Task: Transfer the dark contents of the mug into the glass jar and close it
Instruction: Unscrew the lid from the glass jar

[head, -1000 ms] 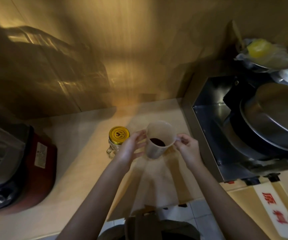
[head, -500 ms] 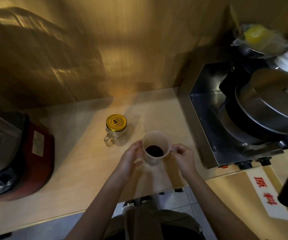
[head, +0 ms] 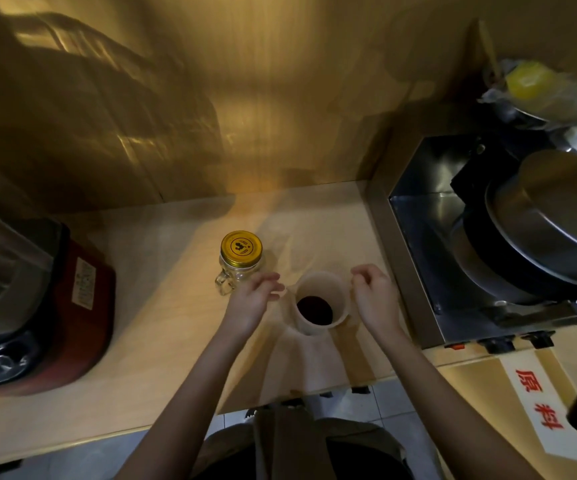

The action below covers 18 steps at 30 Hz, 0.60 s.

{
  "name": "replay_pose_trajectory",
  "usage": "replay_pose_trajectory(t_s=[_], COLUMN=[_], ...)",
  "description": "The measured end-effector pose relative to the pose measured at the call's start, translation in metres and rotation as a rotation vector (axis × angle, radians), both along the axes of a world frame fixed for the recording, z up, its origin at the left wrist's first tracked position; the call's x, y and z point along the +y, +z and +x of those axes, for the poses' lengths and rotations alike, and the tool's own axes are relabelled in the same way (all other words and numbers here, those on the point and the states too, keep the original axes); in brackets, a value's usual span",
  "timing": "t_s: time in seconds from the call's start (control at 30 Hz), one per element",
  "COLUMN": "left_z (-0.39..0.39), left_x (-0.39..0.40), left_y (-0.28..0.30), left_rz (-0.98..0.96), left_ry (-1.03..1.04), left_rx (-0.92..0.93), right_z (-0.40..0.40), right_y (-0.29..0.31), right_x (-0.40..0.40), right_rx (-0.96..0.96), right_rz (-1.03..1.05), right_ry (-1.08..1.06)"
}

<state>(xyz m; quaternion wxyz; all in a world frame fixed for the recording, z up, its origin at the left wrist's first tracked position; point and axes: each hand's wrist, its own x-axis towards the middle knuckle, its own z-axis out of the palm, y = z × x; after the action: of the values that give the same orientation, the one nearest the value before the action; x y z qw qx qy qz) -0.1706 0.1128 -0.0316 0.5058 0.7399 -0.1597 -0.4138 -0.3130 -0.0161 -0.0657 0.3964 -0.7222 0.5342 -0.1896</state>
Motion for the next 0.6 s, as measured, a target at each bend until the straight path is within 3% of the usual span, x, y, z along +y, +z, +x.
replay_pose_trajectory(t_s=[0.07, 0.27, 0.43, 0.6], left_z=[0.013, 0.043, 0.065, 0.075], left_x=[0.004, 0.022, 0.021, 0.004], left_y=[0.003, -0.014, -0.042, -0.059], left_rz=[-0.008, 0.093, 0.158, 0.183], left_ry=[0.001, 0.103, 0.005, -0.101], left_rx=[-0.19, -0.622, -0.54, -0.457], right_z=[0.017, 0.081, 0.127, 0.154], right_y=[0.014, 0.038, 0.03, 0.02], right_x=[-0.006, -0.001, 0.009, 0.014], right_rx=[-0.001, -0.047, 0.214, 0.369], right_rz=[-0.12, -0.057, -0.112, -0.227], right_ry=[0.127, 0.485, 0.768, 0.883])
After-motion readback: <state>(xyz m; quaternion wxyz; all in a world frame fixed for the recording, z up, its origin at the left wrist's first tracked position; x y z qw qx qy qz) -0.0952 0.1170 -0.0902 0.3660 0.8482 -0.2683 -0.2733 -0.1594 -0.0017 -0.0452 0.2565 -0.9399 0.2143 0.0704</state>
